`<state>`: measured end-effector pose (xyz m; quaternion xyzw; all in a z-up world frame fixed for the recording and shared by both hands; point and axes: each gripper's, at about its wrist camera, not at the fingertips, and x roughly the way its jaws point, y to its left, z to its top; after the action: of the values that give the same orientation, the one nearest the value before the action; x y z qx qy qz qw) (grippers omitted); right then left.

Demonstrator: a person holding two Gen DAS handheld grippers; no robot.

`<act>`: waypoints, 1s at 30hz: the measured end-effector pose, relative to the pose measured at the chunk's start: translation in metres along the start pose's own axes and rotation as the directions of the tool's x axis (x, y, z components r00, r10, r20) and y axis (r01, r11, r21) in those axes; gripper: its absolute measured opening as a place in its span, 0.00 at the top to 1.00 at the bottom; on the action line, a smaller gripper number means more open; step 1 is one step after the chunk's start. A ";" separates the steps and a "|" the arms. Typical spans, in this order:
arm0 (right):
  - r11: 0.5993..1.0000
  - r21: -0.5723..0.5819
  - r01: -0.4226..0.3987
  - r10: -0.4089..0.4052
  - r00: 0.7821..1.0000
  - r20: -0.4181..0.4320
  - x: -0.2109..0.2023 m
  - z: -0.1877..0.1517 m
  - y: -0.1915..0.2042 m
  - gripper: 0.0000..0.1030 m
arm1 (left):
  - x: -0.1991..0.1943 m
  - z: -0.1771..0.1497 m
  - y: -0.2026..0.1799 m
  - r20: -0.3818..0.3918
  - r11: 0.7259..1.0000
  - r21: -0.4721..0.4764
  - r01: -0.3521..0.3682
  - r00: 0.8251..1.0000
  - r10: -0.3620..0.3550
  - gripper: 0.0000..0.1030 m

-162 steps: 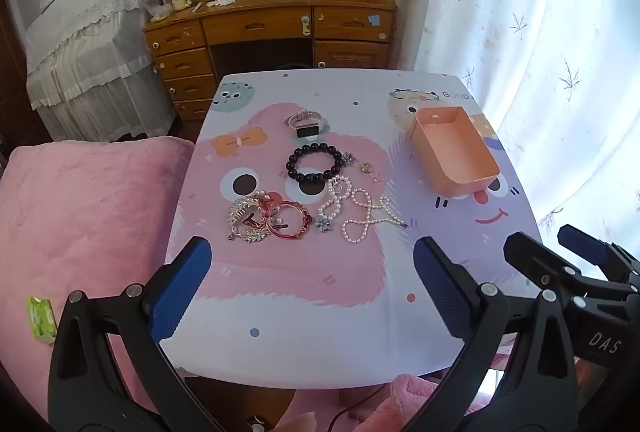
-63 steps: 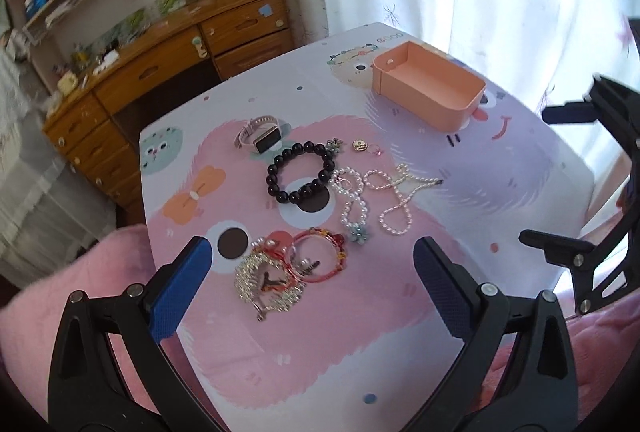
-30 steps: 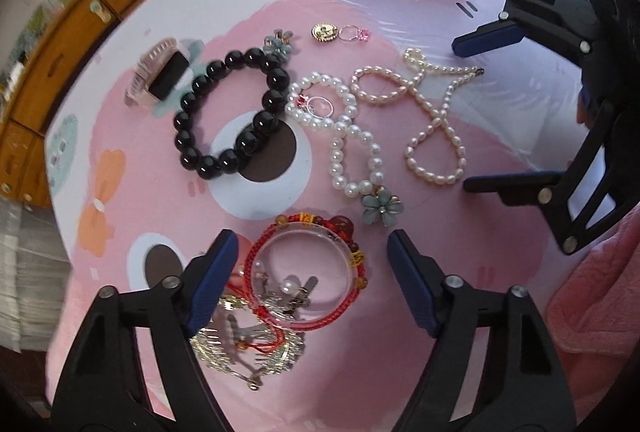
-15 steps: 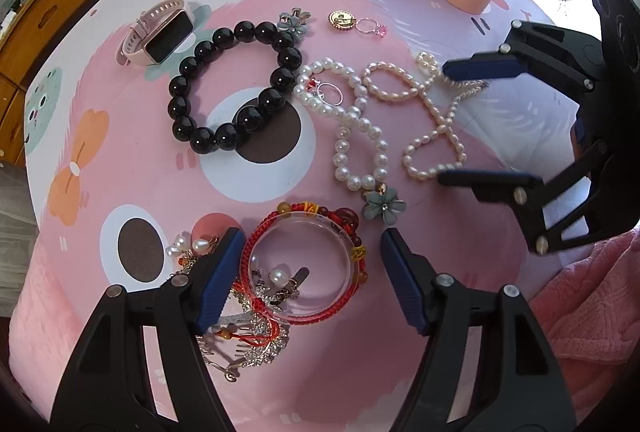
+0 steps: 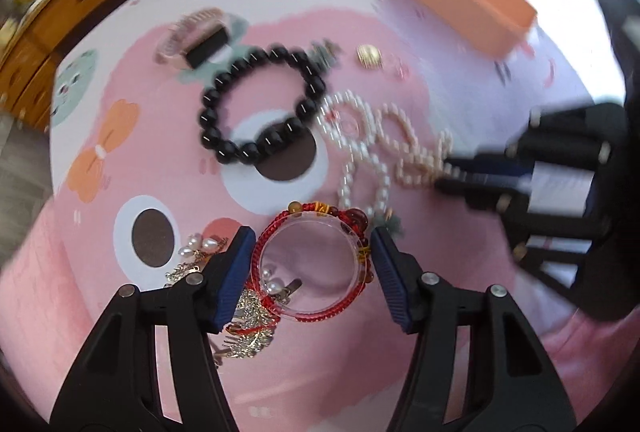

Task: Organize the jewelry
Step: 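Grasp the red bracelet with the left gripper while the right gripper grasps the pearl necklace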

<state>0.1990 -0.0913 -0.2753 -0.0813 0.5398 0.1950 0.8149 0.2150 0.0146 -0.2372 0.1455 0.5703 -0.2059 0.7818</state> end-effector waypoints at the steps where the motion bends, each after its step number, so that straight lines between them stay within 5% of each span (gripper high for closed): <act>1: 0.998 0.047 -0.029 0.029 1.000 -0.003 -0.001 -0.001 -0.004 0.97 | -0.006 0.000 -0.001 0.014 1.000 -0.022 -0.004 1.000 0.004 0.45; 8: 0.955 0.279 -0.097 0.094 0.995 0.026 -0.020 -0.026 -0.018 0.96 | -0.059 -0.014 0.006 0.079 0.987 -0.138 0.076 0.995 -0.065 0.45; 16: 0.858 0.479 -0.184 0.128 0.981 0.148 -0.081 -0.045 -0.033 0.96 | -0.128 -0.040 0.002 0.126 0.969 -0.168 0.180 0.979 -0.160 0.45; 21: 0.820 0.519 -0.242 0.126 0.960 0.248 -0.132 -0.033 -0.045 0.96 | -0.171 -0.044 -0.002 0.167 0.946 -0.205 0.252 0.961 -0.219 0.45; 30: 0.834 0.471 -0.287 0.090 0.913 0.397 -0.232 -0.011 -0.070 0.96 | -0.221 -0.031 -0.025 0.235 0.916 -0.189 0.353 0.922 -0.306 0.45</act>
<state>0.1390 -0.2124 -0.0741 0.2330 0.4196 0.1341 0.8670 0.1188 0.0418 -0.0365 -0.0651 0.5247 -0.2822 0.8006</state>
